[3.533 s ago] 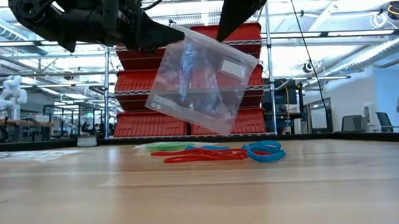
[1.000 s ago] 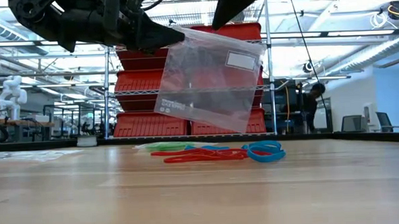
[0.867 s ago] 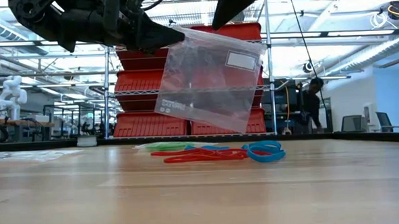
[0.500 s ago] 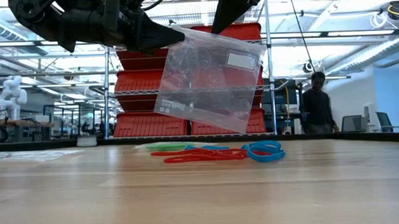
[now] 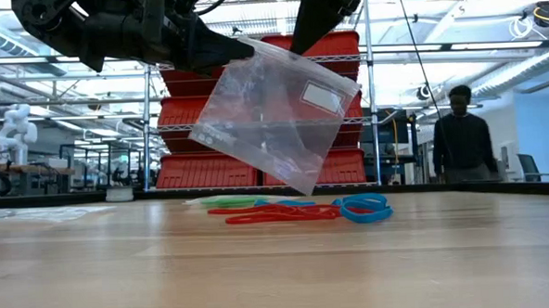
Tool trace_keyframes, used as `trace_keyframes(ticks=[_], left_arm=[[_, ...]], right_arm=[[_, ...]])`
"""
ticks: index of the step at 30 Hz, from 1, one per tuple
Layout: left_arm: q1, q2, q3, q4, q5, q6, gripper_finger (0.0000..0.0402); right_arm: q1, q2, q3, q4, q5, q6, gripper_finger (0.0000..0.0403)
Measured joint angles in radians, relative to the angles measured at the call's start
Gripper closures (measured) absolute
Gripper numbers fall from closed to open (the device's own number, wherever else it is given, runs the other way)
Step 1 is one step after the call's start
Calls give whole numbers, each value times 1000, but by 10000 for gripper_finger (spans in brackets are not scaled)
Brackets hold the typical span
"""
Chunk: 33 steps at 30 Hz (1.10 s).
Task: Sort rubber bands
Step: Open the bottom right transparent zip bag
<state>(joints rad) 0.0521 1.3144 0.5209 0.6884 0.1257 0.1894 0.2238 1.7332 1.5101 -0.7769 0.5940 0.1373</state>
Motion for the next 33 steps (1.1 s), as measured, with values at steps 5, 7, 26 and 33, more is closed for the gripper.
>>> trace_keyframes(ticks=[5,7,26,33], left_arm=[[0,0,0,1,0,0,400],[0,0,0,0,0,-1,400],[0,0,0,-2,0,-3,400],[0,0,0,-20,-1,0,400]], right_arm=[[0,0,0,-9,9,24,403],[0,0,0,-16,15,26,403],[-23,46,-1,-9,3,-8,403],[14,-24,-1,-20,39,5,403]])
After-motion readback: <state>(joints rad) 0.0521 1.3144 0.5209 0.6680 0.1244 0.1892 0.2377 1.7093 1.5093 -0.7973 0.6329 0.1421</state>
